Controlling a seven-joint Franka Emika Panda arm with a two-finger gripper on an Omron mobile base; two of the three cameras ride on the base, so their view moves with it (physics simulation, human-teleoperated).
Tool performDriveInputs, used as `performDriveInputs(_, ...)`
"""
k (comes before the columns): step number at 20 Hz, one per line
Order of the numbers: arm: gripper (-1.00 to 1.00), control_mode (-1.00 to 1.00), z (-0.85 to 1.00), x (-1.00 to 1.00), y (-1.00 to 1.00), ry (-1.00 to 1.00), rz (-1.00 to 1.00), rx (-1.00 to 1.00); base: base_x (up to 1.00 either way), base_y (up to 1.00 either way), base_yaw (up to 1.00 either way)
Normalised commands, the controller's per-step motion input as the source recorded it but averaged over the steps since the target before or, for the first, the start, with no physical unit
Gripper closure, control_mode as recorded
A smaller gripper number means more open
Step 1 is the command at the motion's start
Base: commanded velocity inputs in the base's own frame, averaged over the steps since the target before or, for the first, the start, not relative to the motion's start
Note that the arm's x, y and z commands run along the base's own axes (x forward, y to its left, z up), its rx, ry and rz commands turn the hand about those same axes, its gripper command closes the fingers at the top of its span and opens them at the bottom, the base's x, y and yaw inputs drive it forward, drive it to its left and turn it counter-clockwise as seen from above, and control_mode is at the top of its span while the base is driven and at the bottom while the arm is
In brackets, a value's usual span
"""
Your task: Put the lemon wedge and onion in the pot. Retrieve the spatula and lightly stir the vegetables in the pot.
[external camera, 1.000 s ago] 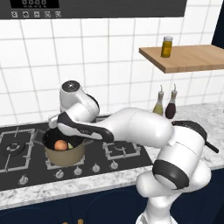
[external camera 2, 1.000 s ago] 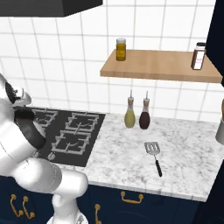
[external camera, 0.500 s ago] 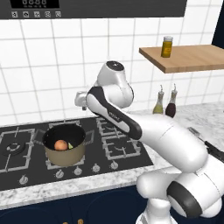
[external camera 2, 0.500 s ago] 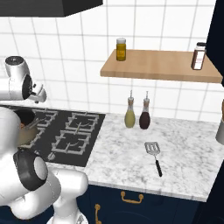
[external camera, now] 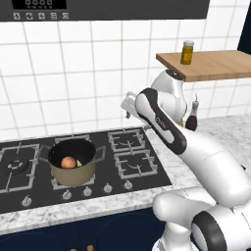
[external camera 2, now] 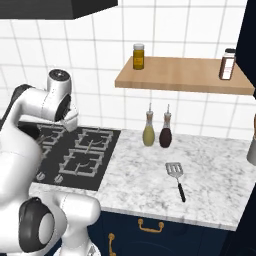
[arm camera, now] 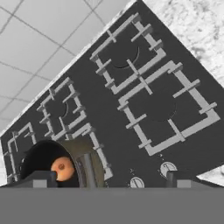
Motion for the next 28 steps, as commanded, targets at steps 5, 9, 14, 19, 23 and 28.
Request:
performDriveInputs(5, -1.00, -1.00, -0.11, -0.02, -1.00, 0.27, -0.63, 0.24, 0.00, 0.00, 0.00)
performDriveInputs(9, -1.00, -1.00, -0.30, -0.01, -1.00, 0.23, -0.63, 0.19, 0.00, 0.00, 0.00)
performDriveInputs(14, -1.00, -1.00, -0.29, 0.00, -1.00, 0.20, -0.64, 0.14, 0.00, 0.00, 0.00)
performDriveInputs(19, -1.00, -1.00, -0.28, 0.00, -1.00, 0.20, -0.65, 0.12, 0.00, 0.00, 0.00)
performDriveInputs(23, -1.00, -1.00, -0.31, 0.00, -1.00, 0.21, -0.64, 0.13, 0.00, 0.00, 0.00)
performDriveInputs(28, -1.00, -1.00, -0.38, 0.00, -1.00, 0.22, -0.64, 0.13, 0.00, 0.00, 0.00)
